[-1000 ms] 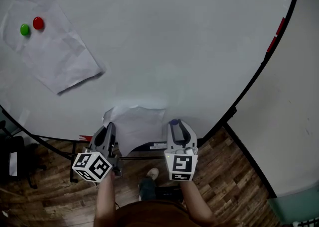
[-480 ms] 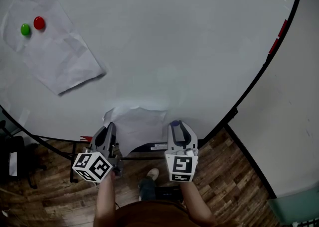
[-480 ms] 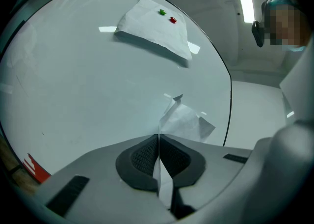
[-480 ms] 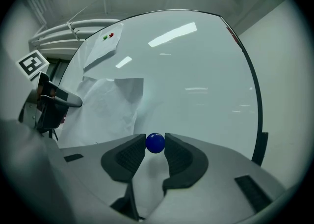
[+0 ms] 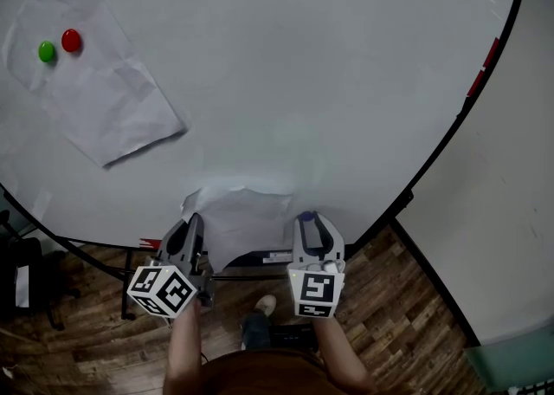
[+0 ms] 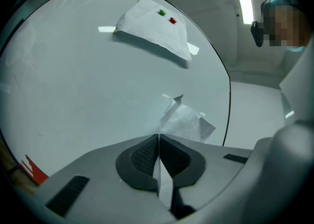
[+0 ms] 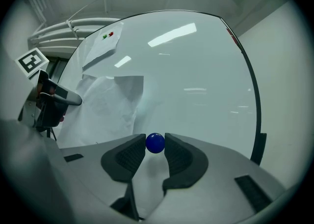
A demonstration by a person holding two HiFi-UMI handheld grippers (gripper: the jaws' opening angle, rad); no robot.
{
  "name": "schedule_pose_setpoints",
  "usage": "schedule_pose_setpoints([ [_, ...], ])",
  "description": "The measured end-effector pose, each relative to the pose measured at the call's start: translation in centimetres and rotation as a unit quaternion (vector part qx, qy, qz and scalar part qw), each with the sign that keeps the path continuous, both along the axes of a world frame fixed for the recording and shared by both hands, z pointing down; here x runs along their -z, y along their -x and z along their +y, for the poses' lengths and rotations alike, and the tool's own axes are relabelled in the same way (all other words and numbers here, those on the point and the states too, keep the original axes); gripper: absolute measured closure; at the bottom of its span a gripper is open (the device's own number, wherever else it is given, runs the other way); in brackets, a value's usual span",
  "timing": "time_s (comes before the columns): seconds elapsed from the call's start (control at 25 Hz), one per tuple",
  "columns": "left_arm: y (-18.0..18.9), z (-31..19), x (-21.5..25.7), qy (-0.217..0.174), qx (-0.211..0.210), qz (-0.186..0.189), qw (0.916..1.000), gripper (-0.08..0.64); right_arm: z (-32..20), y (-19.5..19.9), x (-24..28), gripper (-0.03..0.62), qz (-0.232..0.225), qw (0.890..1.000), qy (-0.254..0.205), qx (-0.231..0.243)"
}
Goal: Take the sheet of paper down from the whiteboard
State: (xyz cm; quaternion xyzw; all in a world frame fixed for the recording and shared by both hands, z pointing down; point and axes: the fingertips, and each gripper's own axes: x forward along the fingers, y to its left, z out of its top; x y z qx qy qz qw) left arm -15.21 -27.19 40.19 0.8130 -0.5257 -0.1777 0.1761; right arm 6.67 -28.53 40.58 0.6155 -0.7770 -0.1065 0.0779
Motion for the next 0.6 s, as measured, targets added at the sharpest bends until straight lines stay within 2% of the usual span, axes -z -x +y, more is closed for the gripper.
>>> schedule_pose_setpoints([
  [0.6, 0.08, -0.24, -0.13, -0.001, -0.002, 0.005, 1.0, 0.535, -0.18, 0.12, -0.27, 0.457, -0.002, 1.0, 0.005, 0.002],
])
